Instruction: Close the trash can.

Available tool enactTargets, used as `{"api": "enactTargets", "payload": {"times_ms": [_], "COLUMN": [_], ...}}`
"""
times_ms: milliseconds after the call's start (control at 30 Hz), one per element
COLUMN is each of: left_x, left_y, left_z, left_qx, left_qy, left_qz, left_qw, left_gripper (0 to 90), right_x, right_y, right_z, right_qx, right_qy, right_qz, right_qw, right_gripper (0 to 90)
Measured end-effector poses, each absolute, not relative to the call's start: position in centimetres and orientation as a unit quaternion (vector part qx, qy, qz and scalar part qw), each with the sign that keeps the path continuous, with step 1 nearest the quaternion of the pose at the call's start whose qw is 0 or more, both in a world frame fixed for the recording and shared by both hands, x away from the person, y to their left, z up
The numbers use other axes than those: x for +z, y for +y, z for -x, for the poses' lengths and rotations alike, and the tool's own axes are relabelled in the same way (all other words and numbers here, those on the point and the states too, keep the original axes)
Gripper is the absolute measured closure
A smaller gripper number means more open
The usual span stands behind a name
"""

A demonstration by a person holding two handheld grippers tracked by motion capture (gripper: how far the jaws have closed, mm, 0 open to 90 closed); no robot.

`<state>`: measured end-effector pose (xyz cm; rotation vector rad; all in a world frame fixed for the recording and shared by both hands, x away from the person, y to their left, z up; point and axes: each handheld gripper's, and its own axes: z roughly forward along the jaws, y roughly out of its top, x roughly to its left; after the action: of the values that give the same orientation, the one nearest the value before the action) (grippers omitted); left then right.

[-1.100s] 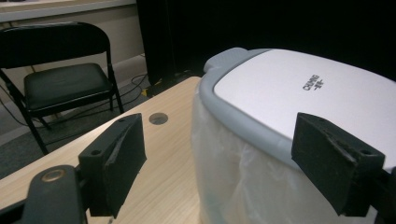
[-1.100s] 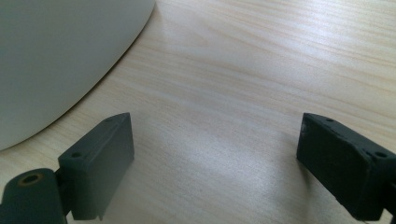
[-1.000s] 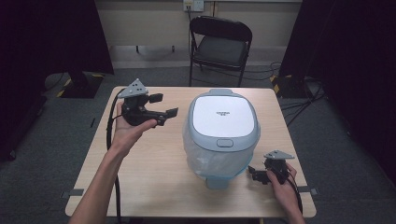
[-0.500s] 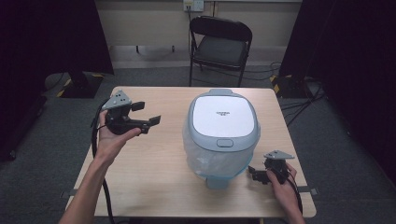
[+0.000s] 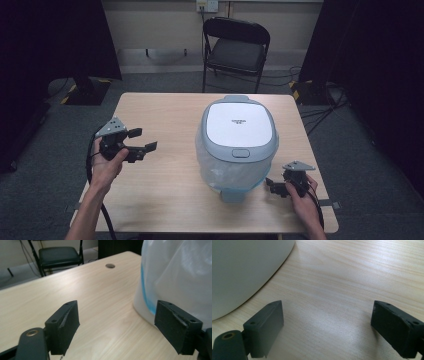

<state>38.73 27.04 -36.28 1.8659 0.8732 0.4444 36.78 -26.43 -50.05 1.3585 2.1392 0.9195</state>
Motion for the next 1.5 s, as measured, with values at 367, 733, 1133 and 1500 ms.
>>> {"api": "enactTargets", "payload": {"times_ms": [367,733,1133,1500], "left_x": [-41.0,-45.5,-49.1,-50.2], "left_y": [27.8,29.3,29.1,29.0], "left_z": [-37.7,-37.4,-36.5,-36.9], "left_qx": [0.151,0.144,0.140,0.186], "left_qy": [0.403,0.449,0.464,0.444], "left_qz": [-0.779,-0.783,-0.807,-0.808], "left_qw": [0.456,0.406,0.337,0.339], "left_gripper": [17.5,18.6,18.1,4.9], "right_x": [-50.1,-50.1,-50.1,-50.1], "right_y": [-26.4,-26.4,-26.4,-26.4], "right_z": [-36.8,-36.8,-36.8,-36.8], "right_qx": [0.332,0.333,0.332,0.332], "right_qy": [0.774,0.774,0.773,0.774], "right_qz": [-0.491,-0.492,-0.492,-0.492], "right_qw": [0.222,0.221,0.222,0.222], "right_gripper": [10.1,10.1,10.1,10.1]}}
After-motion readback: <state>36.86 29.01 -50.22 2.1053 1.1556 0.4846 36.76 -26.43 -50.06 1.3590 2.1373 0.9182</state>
